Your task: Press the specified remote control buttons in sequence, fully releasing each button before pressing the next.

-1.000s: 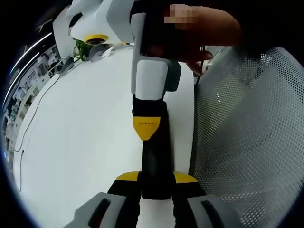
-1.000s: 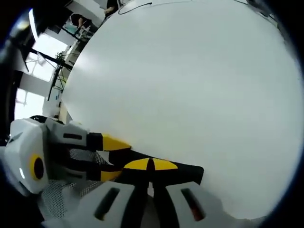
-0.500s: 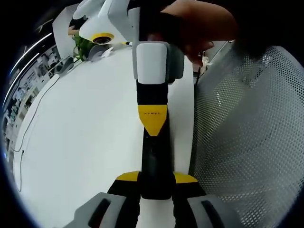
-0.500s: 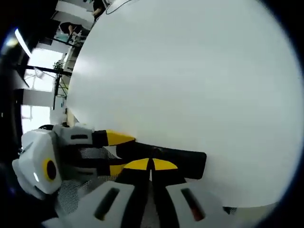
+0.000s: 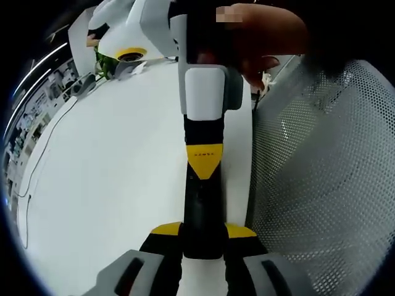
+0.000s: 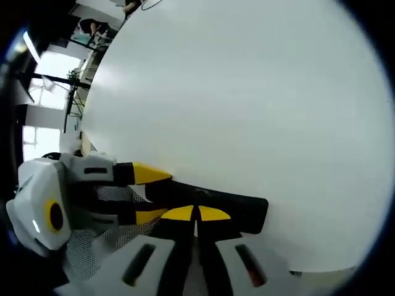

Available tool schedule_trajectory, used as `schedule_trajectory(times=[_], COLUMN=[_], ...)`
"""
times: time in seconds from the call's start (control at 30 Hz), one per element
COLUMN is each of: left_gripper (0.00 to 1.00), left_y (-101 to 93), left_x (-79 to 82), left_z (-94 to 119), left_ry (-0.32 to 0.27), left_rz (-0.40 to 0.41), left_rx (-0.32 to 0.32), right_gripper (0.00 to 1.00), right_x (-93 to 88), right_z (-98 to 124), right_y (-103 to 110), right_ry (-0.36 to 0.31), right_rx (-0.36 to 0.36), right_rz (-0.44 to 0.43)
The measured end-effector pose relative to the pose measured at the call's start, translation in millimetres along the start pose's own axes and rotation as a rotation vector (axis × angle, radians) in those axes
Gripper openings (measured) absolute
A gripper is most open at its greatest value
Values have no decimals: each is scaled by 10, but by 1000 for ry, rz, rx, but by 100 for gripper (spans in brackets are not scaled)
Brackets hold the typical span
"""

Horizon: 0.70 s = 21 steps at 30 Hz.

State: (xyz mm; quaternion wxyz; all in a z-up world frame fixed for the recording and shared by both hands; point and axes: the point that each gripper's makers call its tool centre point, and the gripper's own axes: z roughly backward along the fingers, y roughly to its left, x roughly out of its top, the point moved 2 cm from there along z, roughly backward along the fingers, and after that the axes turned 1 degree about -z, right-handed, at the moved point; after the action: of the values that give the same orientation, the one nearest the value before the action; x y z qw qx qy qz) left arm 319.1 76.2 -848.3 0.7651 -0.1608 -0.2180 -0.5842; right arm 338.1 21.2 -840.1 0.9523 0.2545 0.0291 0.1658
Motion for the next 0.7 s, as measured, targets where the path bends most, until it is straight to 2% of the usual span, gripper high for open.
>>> schedule_trajectory(times=[0.23,0.43,0.7], left_gripper=[25,25,25], left_y=[0,1,0], left_x=[0,-2,1], left_z=[-1,-1,-1], left_ry=[-1,0,-4], left_rz=[1,1,2], left_rx=[0,-1,-3], right_gripper=[0,0,0], right_x=[-9,-18,-9], right_z=[-21,-16,-14], right_y=[22,10,-15], right_ry=[7,-4,-2], right_rx=[-43,-46,-7], right_rz=[53,66,19])
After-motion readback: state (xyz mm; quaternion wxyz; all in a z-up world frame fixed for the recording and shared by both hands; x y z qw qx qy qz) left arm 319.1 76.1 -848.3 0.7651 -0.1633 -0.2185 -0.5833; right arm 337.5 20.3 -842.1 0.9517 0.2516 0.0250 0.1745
